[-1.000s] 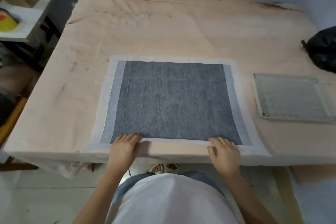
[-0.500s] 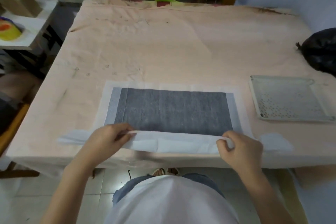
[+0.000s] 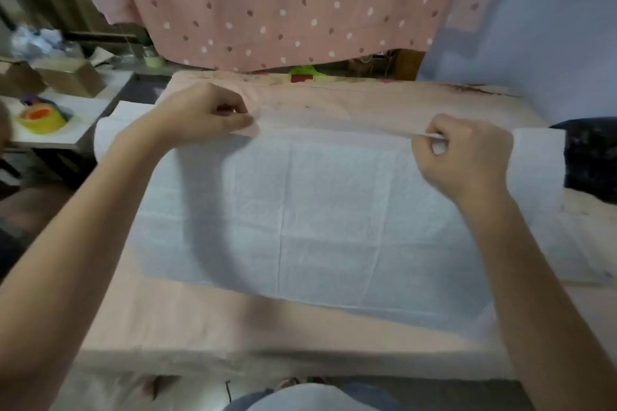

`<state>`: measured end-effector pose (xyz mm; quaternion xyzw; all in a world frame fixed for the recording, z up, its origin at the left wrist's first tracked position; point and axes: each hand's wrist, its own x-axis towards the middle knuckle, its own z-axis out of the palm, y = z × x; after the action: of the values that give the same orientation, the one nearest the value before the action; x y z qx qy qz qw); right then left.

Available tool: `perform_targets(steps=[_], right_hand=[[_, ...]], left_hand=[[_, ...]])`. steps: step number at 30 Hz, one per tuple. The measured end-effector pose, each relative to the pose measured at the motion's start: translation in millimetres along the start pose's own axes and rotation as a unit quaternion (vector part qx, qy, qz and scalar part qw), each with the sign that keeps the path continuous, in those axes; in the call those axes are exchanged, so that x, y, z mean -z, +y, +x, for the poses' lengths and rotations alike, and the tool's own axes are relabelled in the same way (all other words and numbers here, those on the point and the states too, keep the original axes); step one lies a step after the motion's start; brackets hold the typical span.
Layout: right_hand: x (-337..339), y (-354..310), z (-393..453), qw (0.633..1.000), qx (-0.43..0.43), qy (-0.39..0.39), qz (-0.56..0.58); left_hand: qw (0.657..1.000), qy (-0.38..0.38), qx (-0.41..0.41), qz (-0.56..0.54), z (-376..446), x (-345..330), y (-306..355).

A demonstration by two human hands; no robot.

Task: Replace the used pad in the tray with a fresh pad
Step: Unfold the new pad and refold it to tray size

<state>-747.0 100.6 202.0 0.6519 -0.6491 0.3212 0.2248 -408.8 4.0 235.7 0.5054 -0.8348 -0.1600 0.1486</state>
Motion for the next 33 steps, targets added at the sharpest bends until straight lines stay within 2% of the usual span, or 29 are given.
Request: perform_targets(steps=[3, 5, 11, 15, 21, 26, 30, 33], right_hand=[[-49.7, 20.9, 37.3, 0.996, 0.0, -0.084, -0.009], [-86.9, 34.5, 54.4, 0.988, -0.004, -0.156, -0.015], [-186.9, 57.5, 62.0, 0.947, 0.025, -0.313, -0.062], [-240.6, 61.8, 52.7, 0.916, 0.085, -0.386, -0.072], [-315.4, 62.1, 47.6, 0.889, 0.135, -0.425, -0.105], [-362.6, 69.4, 37.6, 0.867, 0.123, -0.456, -0.157], [-372.0, 71.1, 25.5, 0.895, 0.053, -0.413, -0.161], [-358.6, 58.5, -0.7, 0.911, 0.005, -0.398, -0.107]], left_hand=[[0.996, -0.024, 0.009, 0.09, 54.5, -3.9, -4.6], [0.986, -0.039, 0.043, 0.156, 86.6, -16.5, -12.0], [0.965, -0.108, 0.122, 0.206, 155.1, -85.5, -49.1], [0.947, -0.143, 0.171, 0.232, 174.6, -147.5, -82.3], [0.939, -0.106, 0.191, 0.264, 194.8, -221.3, -130.9], [0.943, -0.074, 0.184, 0.269, 205.0, -254.9, -155.8], [0.958, -0.039, 0.191, 0.212, 202.3, -266.5, -161.2], [0.969, -0.025, 0.203, 0.138, 172.3, -281.7, -136.5]])
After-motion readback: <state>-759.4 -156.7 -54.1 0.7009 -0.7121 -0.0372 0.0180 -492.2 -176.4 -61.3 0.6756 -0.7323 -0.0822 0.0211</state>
